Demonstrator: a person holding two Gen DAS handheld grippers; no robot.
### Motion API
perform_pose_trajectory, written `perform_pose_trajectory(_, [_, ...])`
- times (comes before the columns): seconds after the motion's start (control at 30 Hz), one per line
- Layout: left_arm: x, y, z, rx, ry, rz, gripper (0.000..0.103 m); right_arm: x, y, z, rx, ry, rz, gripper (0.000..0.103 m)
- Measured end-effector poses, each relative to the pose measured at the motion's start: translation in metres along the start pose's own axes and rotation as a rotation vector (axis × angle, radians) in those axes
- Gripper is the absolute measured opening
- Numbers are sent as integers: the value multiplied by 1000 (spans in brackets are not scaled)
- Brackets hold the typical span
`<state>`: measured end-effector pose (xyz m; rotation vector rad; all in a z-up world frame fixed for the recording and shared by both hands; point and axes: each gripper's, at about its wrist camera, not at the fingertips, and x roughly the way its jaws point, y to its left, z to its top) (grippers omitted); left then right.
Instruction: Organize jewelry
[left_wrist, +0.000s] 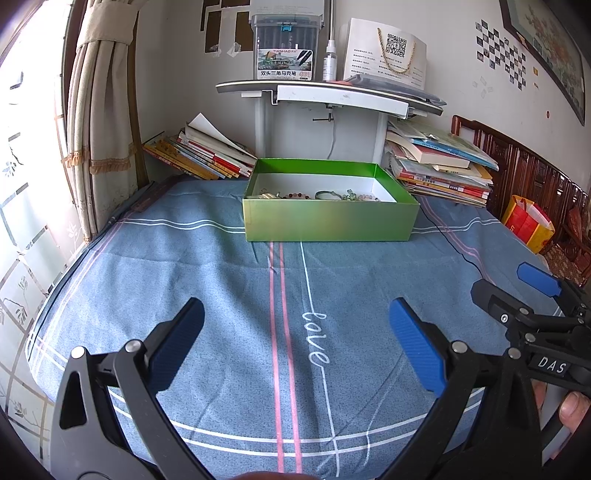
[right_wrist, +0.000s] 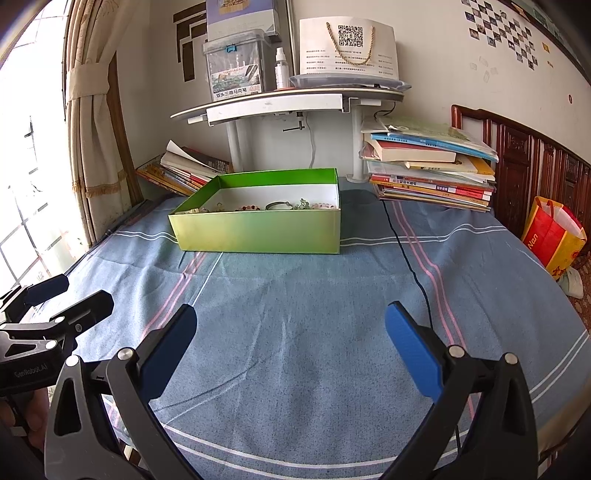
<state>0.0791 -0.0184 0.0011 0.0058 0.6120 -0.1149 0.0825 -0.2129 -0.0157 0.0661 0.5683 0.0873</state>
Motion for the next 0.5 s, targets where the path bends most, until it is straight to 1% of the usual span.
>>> perform_pose_trajectory(0.5, [4, 6, 1, -22, 15, -11, 99, 1, 0, -1, 2, 4, 2, 100])
